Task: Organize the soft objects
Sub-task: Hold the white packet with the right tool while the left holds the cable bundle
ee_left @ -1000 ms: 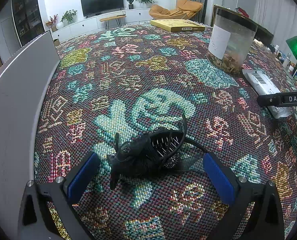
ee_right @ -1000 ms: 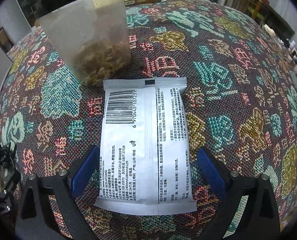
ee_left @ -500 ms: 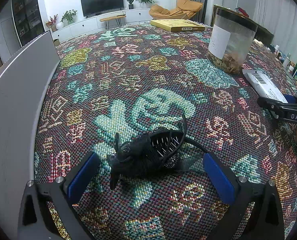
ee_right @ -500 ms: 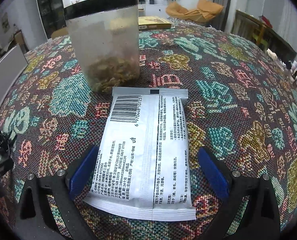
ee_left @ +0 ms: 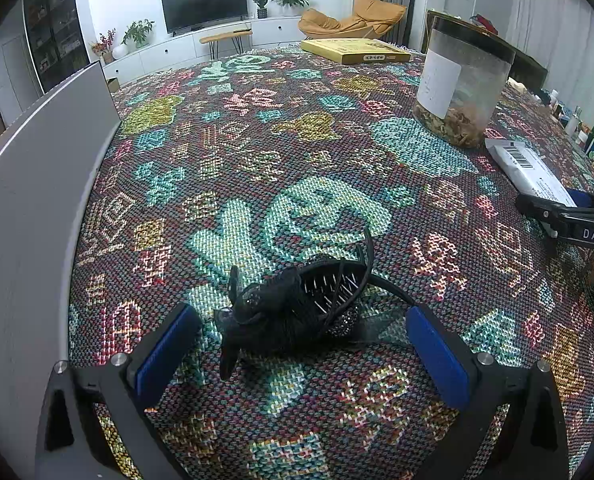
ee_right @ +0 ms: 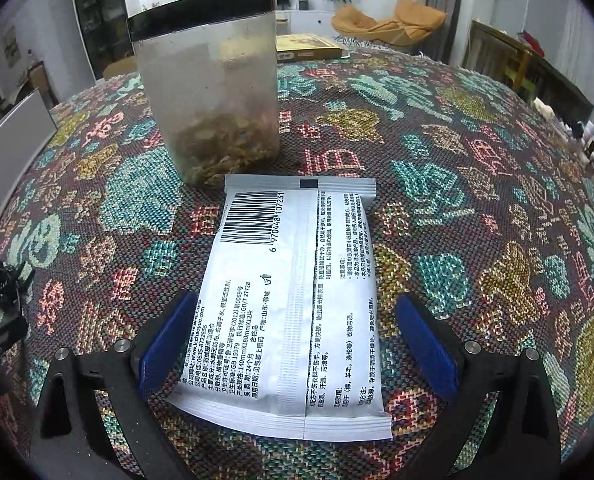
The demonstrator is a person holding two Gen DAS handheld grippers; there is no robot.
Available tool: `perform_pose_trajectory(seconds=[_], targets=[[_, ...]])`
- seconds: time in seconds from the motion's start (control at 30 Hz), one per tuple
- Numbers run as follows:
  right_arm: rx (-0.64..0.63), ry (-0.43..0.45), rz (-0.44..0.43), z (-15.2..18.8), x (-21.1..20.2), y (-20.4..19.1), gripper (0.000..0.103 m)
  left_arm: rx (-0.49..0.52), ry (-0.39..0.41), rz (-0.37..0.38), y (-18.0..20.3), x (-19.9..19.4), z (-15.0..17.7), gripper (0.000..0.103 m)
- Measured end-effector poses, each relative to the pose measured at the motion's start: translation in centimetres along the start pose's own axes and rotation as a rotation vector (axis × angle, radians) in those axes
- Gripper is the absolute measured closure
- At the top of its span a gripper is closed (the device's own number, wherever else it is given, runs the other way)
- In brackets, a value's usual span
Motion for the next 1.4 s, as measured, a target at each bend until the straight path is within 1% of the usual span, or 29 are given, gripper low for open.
perform_pose_trajectory(seconds=[1.4], targets=[[0.000, 0.004, 0.000, 0.34, -0.05, -0.09, 0.003, 0.001, -0.001, -0.003, 0.01, -0.01, 0.07, 0.000]])
Point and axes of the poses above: each gripper's, at about its wrist camera, not at the fingertips, and x roughly the way its jaws point, y to its right, z to its underside, the point moved 9 cm from there along x, roughly the way its jaws point, and after that the axes turned 13 degrees about -z, right-handed, at the moved point
